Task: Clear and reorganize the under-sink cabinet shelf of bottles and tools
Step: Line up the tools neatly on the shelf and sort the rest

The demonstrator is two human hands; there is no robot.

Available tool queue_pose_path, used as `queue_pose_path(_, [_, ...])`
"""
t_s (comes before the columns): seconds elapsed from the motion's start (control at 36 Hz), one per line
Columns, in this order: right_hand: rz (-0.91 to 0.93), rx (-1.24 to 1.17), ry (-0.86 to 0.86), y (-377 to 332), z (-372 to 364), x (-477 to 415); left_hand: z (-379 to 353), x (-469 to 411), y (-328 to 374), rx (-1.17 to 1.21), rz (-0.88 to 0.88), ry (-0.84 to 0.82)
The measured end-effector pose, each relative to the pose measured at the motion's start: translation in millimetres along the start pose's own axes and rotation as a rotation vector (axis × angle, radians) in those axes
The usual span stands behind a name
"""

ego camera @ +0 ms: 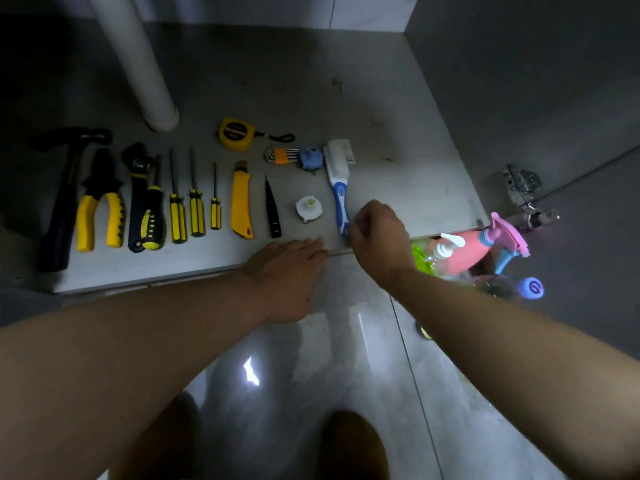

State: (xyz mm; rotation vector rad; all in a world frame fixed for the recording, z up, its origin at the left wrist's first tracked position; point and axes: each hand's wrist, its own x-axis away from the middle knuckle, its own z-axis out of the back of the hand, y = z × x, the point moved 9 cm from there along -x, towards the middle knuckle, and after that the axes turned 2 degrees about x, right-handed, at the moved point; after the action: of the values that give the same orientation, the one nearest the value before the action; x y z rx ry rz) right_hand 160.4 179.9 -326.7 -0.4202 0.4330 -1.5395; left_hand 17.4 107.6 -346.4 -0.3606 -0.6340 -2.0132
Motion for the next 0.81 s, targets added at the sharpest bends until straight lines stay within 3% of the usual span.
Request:
queue_pose_path(0.08, [0.143, 0.088, -0.089, 27.0, -2.1, 42.0, 1.6, 0.3, 0.6, -0.021, -0.004, 0.022])
queue_pose_path(0.17, [0.112, 0.37, -0.331, 82.9, -16.9, 82.1, 0.4, -0.6, 0.1, -0.022, 0.014, 0.029])
queue_pose_path(0.22, [0.04, 0.449, -0.398, 118.0, -16.4, 99.4, -2.3, -2.0, -0.2, -0.031, 0.02, 0.031])
queue_pose_path(0.39, [-0.068, 0.505, -0.35, 163.4, -21.0, 112.2, -5.9, -0.9, 0.6, -0.036, 0.022, 0.122])
queue_pose_path(0.56, [-0.066, 0.558, -0.261, 162.3, -36.1, 96.7, -0.6, 17.1, 30.1, -0.01, -0.133, 0.398])
queue_pose_path(0.67, [-0.062, 0.575, -0.25, 154.6, -39.9, 93.8, -24.0, 18.3, 45.0, 0.069, -0.241, 0.261])
queue_pose_path(0.81, [0.019, 0.477, -0.273, 139.8, -45.5, 101.8, -60.6, 7.9, 42.2, 0.32, -0.087, 0.004])
